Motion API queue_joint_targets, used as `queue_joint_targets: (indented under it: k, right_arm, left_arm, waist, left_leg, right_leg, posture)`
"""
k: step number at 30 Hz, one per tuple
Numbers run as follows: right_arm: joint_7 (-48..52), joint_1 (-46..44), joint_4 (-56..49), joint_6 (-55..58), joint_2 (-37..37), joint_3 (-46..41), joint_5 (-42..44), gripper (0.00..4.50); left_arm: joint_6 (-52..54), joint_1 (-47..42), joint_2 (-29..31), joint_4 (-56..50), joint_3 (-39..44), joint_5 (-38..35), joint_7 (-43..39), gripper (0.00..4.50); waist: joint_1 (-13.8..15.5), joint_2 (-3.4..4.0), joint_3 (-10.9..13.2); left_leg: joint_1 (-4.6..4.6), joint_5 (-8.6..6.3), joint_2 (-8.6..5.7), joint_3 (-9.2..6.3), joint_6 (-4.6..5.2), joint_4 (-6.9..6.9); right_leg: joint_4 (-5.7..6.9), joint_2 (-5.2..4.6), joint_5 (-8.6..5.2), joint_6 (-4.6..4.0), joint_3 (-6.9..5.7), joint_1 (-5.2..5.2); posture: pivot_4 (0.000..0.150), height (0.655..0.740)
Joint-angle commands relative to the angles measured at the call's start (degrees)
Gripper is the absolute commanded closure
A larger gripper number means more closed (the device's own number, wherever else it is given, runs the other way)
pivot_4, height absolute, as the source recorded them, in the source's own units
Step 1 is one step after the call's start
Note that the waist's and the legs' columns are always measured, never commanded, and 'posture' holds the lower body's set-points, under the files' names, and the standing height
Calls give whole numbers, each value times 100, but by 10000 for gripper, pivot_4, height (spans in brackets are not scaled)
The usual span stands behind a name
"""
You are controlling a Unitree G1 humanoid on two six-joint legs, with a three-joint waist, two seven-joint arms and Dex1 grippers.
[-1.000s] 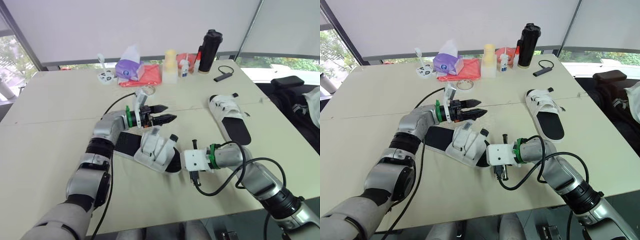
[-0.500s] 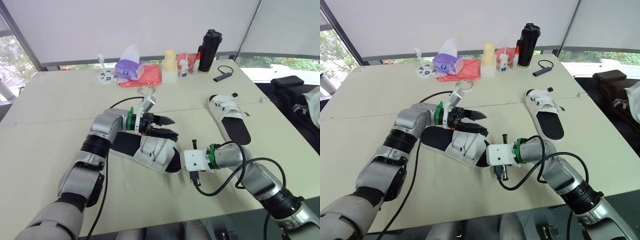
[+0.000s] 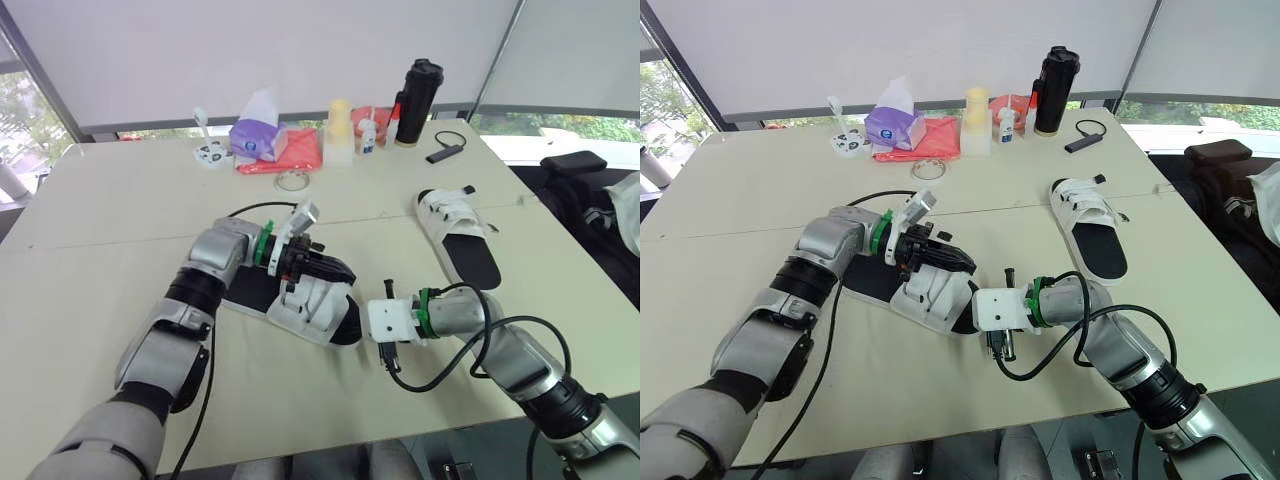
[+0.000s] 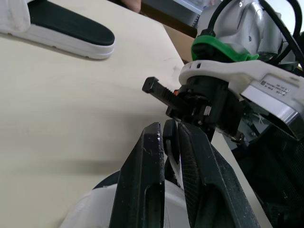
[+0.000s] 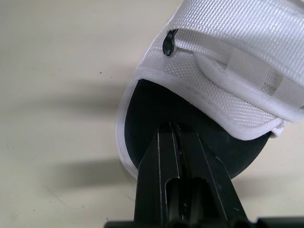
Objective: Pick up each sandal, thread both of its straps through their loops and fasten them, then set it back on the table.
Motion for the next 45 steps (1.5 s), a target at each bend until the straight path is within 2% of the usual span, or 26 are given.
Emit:
queue_joint_targets:
  k: [1, 10, 21, 23, 33, 39, 45]
  right_arm:
    - [-15, 73, -14, 55, 17, 56, -79, 45000]
    - [-22, 44, 23, 27, 28, 67, -77, 45000]
    - [-22, 3, 68, 1, 57, 76, -87, 45000]
    - [-23, 22, 54, 5, 46, 66, -87, 45000]
    - [-33, 55, 18, 28, 47, 65, -85, 45000]
    - [-33, 57, 17, 24, 47, 68, -88, 45000]
    - [-24, 38, 44, -1, 62, 89, -93, 45000]
  left_arm:
    - [-77, -157, 23, -40, 35, 27, -46, 39210]
    - [-224, -15, 205, -424, -90, 125, -253, 39210]
    - [-295, -25, 120, -316, -71, 199, -90, 39210]
    - [-290, -24, 98, -297, -75, 202, -86, 44860]
    - [-276, 35, 224, -545, -91, 216, -139, 44860]
    - [-753, 188, 359, -731, 0, 475, 410, 44860]
    - [-478, 607, 501, -1189, 188, 291, 746, 44860]
  waist:
    - [0, 0, 0]
    - [-2, 0, 0]
    - [-6, 0, 0]
    - [-6, 0, 0]
    - [-9, 0, 0]
    - [-7, 0, 0]
    - [-7, 0, 0]
  left_leg:
    - [0, 0, 0, 0, 0, 0]
    - [0, 0, 0, 0, 0, 0]
    - [0, 0, 1, 0, 1, 0]
    - [0, 0, 1, 0, 1, 0]
    - [0, 0, 1, 0, 1, 0]
    - [0, 0, 1, 0, 1, 0]
    - [0, 0, 2, 0, 1, 1]
  right_leg:
    - [0, 0, 0, 0, 0, 0]
    - [1, 0, 0, 0, 0, -1]
    - [3, 1, 0, 0, 0, -1]
    - [4, 1, 0, 0, 0, -1]
    - [5, 1, 0, 0, 0, -2]
    - [6, 1, 0, 0, 1, -3]
    - [8, 2, 1, 0, 2, -4]
  posture:
    - [1500, 7400]
    - [1500, 7400]
    - [1500, 7400]
    - [1500, 7400]
    - [1500, 7400]
    - [1500, 7400]
    - [1500, 7400]
